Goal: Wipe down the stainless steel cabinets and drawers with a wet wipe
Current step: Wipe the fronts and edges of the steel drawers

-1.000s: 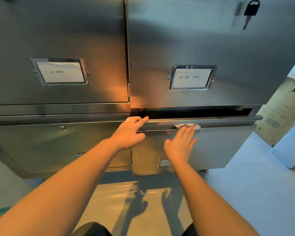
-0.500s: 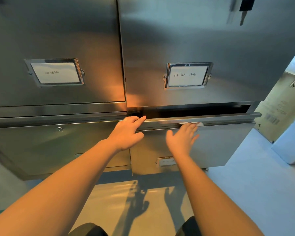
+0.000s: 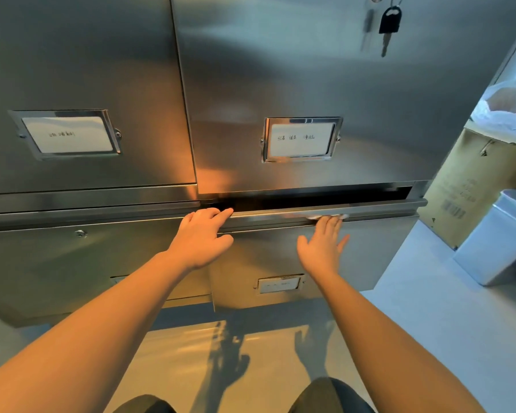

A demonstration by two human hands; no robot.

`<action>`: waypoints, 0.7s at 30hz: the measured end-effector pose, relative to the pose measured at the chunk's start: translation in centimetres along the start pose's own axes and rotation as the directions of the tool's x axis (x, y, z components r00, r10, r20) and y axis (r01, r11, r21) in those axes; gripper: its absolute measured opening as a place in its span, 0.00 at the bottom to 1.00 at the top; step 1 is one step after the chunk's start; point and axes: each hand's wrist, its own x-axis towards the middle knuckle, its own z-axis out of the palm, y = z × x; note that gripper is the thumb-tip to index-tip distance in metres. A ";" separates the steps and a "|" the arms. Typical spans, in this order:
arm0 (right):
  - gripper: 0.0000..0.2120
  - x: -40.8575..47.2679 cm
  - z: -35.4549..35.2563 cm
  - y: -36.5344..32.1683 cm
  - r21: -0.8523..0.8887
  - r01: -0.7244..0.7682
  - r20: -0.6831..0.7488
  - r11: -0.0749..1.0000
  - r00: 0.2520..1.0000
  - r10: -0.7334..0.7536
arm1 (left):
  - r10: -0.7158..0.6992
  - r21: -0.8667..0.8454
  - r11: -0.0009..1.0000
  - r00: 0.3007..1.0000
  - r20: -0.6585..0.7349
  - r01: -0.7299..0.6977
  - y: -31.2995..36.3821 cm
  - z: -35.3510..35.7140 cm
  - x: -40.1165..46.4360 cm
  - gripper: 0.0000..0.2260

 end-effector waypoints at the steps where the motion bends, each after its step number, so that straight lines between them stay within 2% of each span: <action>1: 0.34 0.7 -0.6 0.8 0.016 -0.036 -0.011 0.999 0.999 0.037 | 0.000 0.011 1.000 1.000 -0.002 0.000 0.1 -0.1 -0.1 0.26; 4: 0.34 3.5 -3.4 3.9 0.049 -0.182 -0.013 0.982 0.983 0.183 | 0.002 0.027 1.000 1.000 -0.018 -0.001 0.5 0.0 -0.2 0.25; 8: 0.33 6.1 -5.6 9.0 0.002 -0.152 -0.003 0.988 0.988 0.152 | -0.023 -0.006 1.000 0.999 -0.037 0.023 1.1 -0.1 -0.4 0.25; 13: 0.35 8.5 -7.0 12.7 -0.053 -0.198 0.020 0.979 0.980 0.199 | -0.038 -0.062 0.997 0.999 -0.034 0.036 1.1 -0.2 -0.7 0.25; 17: 0.37 8.6 -6.5 12.3 0.001 -0.213 -0.021 0.977 0.977 0.213 | -0.050 -0.100 0.994 0.999 0.008 0.050 1.1 -0.6 -1.0 0.29; 21: 0.37 5.5 -4.3 7.4 0.086 -0.170 -0.049 0.982 0.983 0.174 | -0.059 -0.178 0.982 0.998 0.018 0.061 1.1 -0.5 -1.0 0.33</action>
